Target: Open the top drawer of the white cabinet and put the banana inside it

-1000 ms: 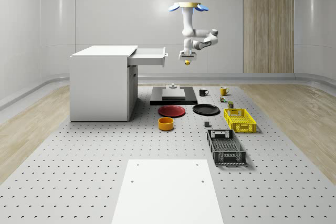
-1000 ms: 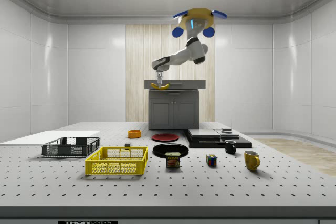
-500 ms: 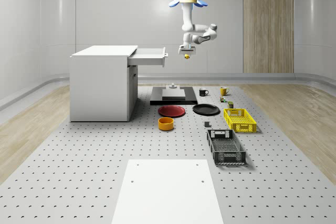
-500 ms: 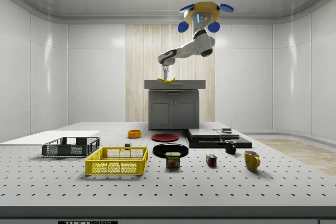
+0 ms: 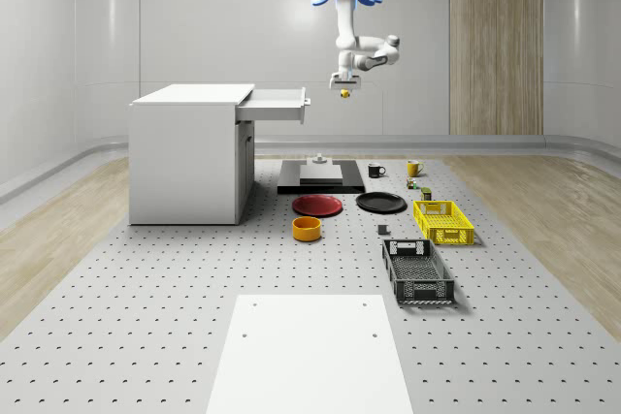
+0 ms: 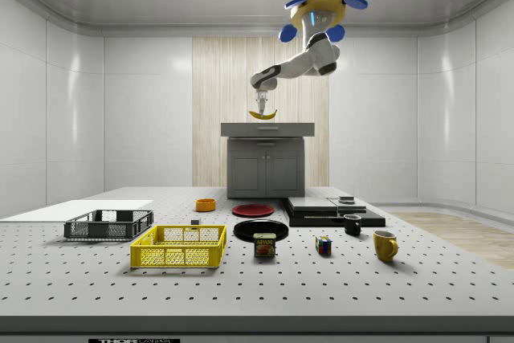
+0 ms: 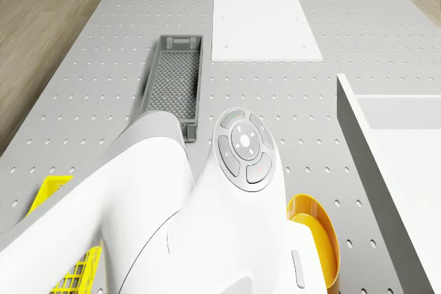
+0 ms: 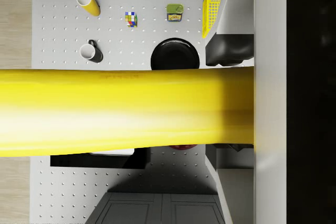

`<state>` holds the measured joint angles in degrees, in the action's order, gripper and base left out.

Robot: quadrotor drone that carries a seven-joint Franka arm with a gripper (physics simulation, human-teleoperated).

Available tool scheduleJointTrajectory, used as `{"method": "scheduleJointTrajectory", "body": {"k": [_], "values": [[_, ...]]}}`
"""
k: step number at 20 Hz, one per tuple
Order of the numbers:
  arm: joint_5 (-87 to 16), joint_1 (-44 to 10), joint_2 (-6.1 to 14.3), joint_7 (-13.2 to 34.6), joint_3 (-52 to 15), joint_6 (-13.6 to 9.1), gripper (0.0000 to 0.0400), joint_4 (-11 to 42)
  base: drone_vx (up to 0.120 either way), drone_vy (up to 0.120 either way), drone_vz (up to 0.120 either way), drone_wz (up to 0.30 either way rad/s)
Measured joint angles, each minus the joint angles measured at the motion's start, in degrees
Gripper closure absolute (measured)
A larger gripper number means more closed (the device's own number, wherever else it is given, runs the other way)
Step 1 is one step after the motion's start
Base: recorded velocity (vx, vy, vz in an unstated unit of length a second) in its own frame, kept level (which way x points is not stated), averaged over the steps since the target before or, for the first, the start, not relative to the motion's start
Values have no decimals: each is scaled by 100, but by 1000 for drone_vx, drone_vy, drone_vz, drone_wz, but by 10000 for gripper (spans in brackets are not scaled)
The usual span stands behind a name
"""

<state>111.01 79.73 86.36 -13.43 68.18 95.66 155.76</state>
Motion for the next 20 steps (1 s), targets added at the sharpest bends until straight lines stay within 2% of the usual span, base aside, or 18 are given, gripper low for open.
{"method": "scheduleJointTrajectory", "body": {"k": [4,6,17,20], "values": [[-4,4,10,-3,1,9,208,-1,-120,-110,120,0],[-6,6,14,-4,1,13,208,-1,-100,-120,20,0],[-17,16,37,-11,2,35,208,-3,0,-120,0,0],[-19,18,43,-13,2,40,208,-3,0,-120,93,0]]}}
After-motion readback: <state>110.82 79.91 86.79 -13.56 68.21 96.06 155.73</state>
